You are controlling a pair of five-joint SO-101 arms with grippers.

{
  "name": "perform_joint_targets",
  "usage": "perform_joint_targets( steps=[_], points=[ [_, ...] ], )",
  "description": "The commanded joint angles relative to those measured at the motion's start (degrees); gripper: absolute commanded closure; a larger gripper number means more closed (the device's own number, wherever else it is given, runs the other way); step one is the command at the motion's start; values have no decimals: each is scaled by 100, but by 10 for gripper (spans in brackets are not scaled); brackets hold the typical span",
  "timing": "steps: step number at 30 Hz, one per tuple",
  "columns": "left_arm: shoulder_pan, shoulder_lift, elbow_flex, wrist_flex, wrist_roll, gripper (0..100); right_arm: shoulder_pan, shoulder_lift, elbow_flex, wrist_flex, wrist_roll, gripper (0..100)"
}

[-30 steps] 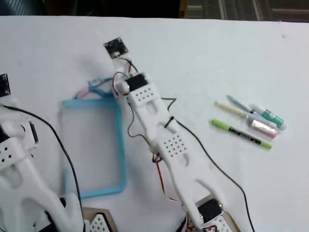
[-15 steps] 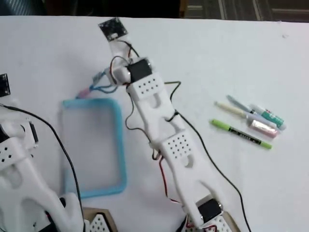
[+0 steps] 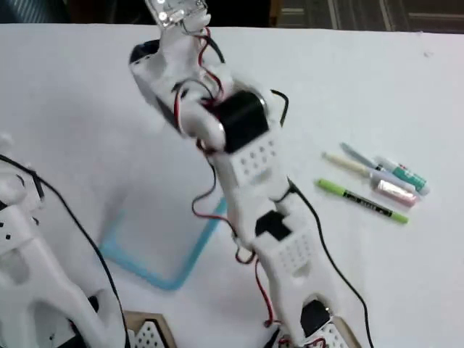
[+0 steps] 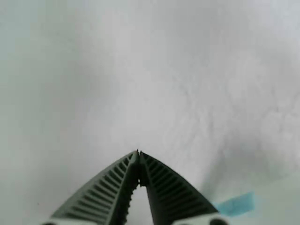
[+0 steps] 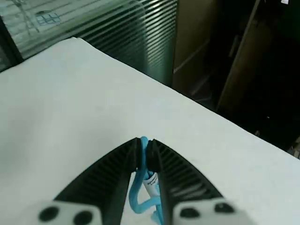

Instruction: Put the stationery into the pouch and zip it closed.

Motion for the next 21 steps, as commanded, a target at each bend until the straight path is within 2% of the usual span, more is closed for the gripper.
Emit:
perform_joint_targets(
  steps=[1,5,9,12,18,21],
  points=[
    [4,-119,-826,-62,281,976,-233,-743,-176,215,62,982],
    [4,-145,-1415,-26,422,969,-567,-1209,-176,541,62,982],
    [-31,-163,-1591,70,422,876,-1042,-1604,-176,1059,53,982],
    [-31,-163,-1635,360,413,831,-1182,-1868,-167,1077,53,982],
    [13,-892,-1943,1196,431,828,-1191,-2264,-158,1086,53,982],
    [171,-1473,-2215,1336,826,826,-1200,-2440,26,1086,53,982]
  ],
)
